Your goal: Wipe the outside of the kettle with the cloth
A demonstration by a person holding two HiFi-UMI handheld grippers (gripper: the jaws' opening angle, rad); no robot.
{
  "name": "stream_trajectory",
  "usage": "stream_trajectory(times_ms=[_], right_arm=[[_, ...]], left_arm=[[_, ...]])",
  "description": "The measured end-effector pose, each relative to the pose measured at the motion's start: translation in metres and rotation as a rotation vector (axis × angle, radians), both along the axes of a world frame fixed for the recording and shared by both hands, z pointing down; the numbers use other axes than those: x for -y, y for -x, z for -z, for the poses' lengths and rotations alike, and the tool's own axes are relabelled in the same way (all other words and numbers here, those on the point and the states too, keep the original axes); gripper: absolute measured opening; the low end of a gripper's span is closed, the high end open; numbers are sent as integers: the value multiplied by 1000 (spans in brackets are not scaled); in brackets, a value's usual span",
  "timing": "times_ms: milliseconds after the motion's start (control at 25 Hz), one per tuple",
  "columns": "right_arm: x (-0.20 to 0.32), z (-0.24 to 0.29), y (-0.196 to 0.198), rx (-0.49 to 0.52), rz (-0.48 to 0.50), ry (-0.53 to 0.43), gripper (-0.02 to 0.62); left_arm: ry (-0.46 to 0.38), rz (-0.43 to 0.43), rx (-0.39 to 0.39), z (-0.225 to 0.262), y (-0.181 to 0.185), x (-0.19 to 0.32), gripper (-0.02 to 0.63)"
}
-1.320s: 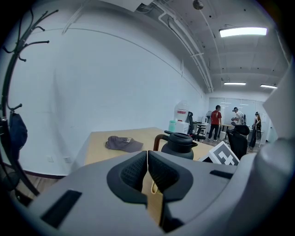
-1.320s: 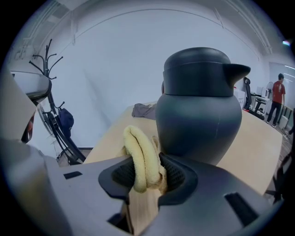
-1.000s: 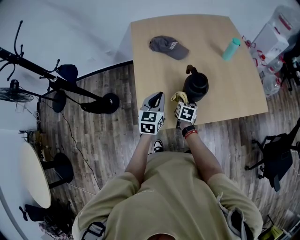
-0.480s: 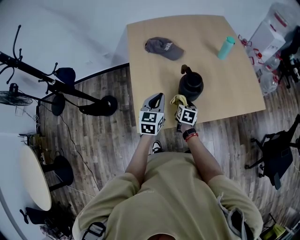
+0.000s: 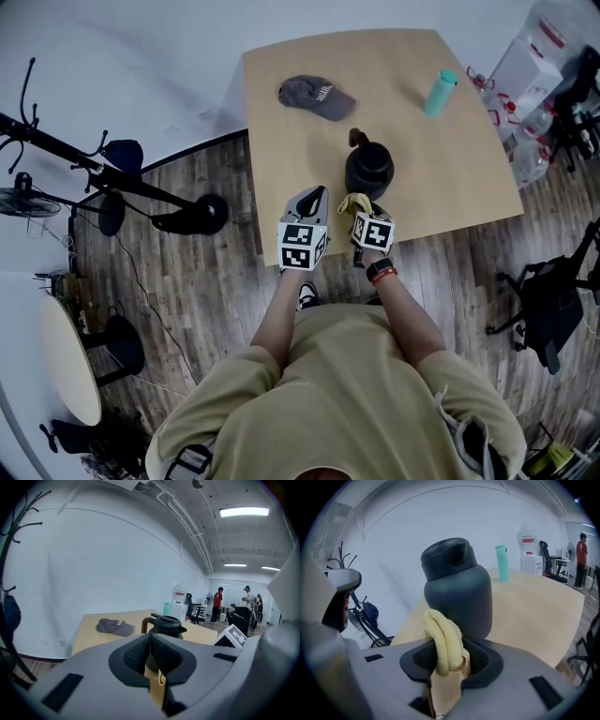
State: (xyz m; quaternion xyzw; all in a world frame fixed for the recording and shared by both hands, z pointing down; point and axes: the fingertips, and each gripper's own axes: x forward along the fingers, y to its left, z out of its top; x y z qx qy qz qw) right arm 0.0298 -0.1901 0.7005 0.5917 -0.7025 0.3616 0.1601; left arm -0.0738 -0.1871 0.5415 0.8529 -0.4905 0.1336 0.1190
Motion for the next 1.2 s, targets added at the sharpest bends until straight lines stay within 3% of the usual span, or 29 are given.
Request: stream_trajectory(times_ms=[800,1000,1200], right_arm=[[-7,5,-59,-61,-7,6,138],[1,4,-75,-128,21,-11,137],[9,5,-87,-264,79,-34,132]], left_arm=[[5,10,-7,-4,-42,-1,26],[15,27,-12,-11,-51,2,26],[30,48,-9,-19,-56,5,26]])
